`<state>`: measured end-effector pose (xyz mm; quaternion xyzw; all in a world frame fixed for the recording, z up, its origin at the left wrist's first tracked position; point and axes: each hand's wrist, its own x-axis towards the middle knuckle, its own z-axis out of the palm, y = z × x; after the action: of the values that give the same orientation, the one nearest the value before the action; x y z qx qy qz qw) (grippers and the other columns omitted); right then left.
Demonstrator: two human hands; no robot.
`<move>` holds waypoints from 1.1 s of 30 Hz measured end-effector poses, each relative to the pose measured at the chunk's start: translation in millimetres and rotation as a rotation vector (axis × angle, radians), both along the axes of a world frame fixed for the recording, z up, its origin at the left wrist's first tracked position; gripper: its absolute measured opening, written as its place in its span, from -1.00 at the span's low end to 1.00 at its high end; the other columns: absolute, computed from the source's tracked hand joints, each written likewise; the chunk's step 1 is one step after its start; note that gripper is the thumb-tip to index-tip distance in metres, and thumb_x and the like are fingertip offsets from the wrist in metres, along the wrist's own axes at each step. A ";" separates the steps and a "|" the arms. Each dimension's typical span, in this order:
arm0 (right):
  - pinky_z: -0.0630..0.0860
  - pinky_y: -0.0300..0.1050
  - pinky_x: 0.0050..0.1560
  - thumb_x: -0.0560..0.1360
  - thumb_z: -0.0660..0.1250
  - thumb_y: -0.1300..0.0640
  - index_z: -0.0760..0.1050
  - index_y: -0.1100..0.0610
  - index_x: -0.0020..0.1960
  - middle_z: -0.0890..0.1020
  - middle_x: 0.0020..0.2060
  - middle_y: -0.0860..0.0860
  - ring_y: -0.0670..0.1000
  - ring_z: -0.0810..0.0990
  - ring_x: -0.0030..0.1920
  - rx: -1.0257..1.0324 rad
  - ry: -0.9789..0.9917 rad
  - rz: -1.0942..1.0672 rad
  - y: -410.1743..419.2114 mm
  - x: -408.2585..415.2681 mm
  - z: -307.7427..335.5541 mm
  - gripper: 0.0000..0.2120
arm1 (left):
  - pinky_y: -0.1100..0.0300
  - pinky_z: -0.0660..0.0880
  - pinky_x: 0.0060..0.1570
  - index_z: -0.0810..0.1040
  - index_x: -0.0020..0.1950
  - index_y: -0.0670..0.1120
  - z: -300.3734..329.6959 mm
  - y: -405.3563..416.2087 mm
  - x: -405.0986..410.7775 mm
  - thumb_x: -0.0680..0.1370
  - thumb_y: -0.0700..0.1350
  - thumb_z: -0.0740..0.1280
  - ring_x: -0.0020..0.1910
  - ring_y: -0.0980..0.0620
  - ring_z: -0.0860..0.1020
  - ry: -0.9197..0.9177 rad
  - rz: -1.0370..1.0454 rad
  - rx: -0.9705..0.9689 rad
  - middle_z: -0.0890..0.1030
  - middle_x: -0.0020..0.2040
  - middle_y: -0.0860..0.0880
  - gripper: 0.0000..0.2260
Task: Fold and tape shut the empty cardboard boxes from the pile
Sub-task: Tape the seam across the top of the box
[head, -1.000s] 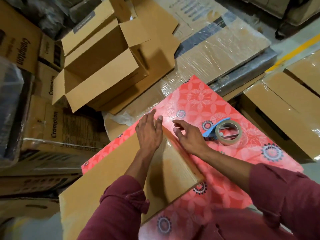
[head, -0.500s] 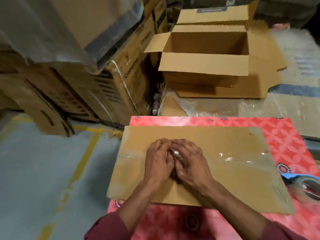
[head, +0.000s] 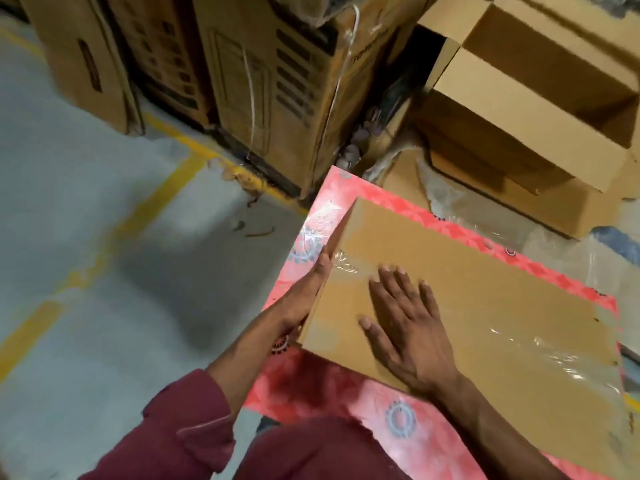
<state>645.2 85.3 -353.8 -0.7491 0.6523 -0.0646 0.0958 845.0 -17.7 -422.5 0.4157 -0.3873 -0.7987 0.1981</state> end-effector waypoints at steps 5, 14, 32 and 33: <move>0.08 0.32 0.58 0.67 0.14 -0.21 0.21 0.02 0.65 0.11 0.66 -0.04 0.03 0.03 0.66 0.022 0.019 0.005 -1.8 1.7 -2.9 -0.38 | 0.00 0.39 0.49 0.59 0.32 0.33 -22.9 0.0 17.3 0.40 0.68 -0.01 0.35 0.09 0.56 -0.190 0.003 0.005 0.58 0.38 0.16 -0.27; 0.07 0.27 0.59 0.70 0.01 -0.26 0.26 -0.02 0.62 0.19 0.65 -0.03 0.05 0.08 0.66 -0.017 0.084 -0.150 -39.6 24.0 -8.2 -0.42 | 0.01 0.26 0.57 0.28 0.66 0.02 56.7 -41.8 -8.7 0.55 0.41 0.31 0.57 0.05 0.33 -0.406 0.041 -0.446 0.35 0.62 0.02 -0.21; 0.52 0.12 0.26 0.55 0.21 -0.19 0.57 0.01 0.32 0.63 0.27 0.07 0.21 0.52 0.36 0.088 -0.109 -0.436 23.3 -312.9 39.7 -0.55 | -0.31 -0.38 0.48 -0.35 0.67 0.08 102.6 187.3 -270.6 0.57 0.21 0.39 0.46 -0.12 -0.67 -0.961 0.251 -0.636 -0.65 0.49 -0.20 0.02; 0.55 0.08 0.18 0.58 0.25 -0.16 0.57 0.03 0.30 0.66 0.22 0.10 0.22 0.58 0.26 0.099 -0.130 -0.424 32.2 -325.6 36.7 -0.60 | -0.31 -0.36 0.50 -0.40 0.65 0.08 97.2 202.6 -281.7 0.55 0.23 0.41 0.47 -0.12 -0.65 -0.968 0.256 -0.610 -0.66 0.48 -0.18 0.07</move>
<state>319.5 117.5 -317.1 -0.5840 0.7898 -0.0995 0.1587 563.3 184.9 -325.4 0.7008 -0.5930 -0.3399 0.2042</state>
